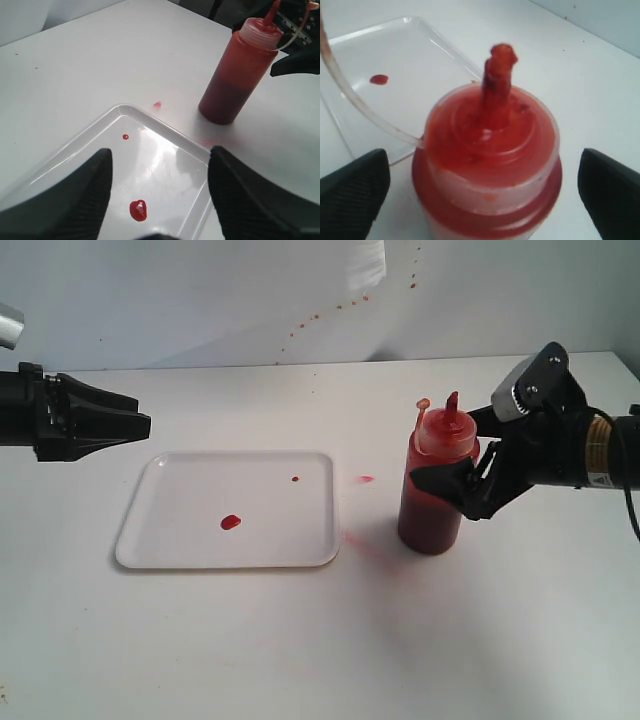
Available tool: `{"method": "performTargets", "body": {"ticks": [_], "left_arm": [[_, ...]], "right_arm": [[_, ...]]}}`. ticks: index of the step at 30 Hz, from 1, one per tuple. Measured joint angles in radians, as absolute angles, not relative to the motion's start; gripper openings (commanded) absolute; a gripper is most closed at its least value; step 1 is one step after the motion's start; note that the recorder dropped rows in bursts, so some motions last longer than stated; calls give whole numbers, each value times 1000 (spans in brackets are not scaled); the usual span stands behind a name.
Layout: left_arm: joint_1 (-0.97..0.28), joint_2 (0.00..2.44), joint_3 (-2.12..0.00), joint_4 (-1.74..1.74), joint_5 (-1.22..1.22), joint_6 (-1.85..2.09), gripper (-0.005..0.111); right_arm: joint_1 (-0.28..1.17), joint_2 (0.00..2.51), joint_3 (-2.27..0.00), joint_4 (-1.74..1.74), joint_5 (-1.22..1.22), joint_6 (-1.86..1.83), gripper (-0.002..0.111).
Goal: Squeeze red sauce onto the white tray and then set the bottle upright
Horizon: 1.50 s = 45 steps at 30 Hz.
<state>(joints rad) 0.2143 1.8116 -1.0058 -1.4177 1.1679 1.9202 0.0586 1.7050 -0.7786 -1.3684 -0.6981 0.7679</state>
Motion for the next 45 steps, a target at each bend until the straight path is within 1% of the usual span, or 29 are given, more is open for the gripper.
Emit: {"method": "performTargets", "body": {"ticks": [6,11,16,19,21,24,27,30,31,34,35,36,37,38,39,40,41,42,45], "left_arm": [[214,1812,-1006,-1418,1168,1920,54],[214,1812,-1006,-1418,1168,1920,54],[214,1812,-1006,-1429,1168,1920,54],[214,1812,-1006,-1506,1164,1961,54],[214,1812,-1006,-1606,1151,2032,52],[214,1812,-1029,-1688,1078,2069,41],[214,1812,-1080,-1716,942,2082,21],[214,1812,-1125,-1723,802,2086,2],[214,1812,-1137,-1724,755,2086,0],[214,1812,-1171,-1727,521,2088,0],[214,1812,-1176,-1727,429,2088,0],[214,1812,-1178,-1727,235,2088,0],[214,1812,-1178,-1727,154,2088,0],[214,1812,-1178,-1727,-45,2084,0],[214,1812,-1178,-1727,-117,2082,0],[214,1812,-1178,-1729,-280,2082,0],[214,1812,-1178,-1729,-352,2082,0],[214,1812,-1176,-1730,-479,2084,0],[214,1812,-1111,-1731,-667,2088,0]], "right_arm": [[59,1611,-779,-1518,-627,928,93],[59,1528,-779,-1694,-605,1134,93],[52,1445,-777,-1735,-546,1302,93],[39,1403,-777,-1742,-491,1326,93],[37,1381,-777,-1742,-405,1330,93],[37,1372,-777,-1744,-261,1330,93],[35,1372,-777,-1737,-152,1332,93],[34,1372,-777,-1721,-107,1334,92],[34,1372,-777,-1707,-91,1334,92],[34,1372,-777,-1651,-16,1334,91],[34,1372,-777,-1637,20,1334,86],[34,1372,-777,-1627,117,1334,81],[34,1372,-777,-1625,173,1334,66],[34,1378,-777,-1619,280,1359,55],[34,1382,-782,-1617,333,1376,34],[34,1399,-787,-1603,407,1400,22],[33,1408,-787,-1597,429,1408,4],[33,1431,-787,-1577,443,1412,0],[33,1483,-787,-1484,445,1374,0]]}}
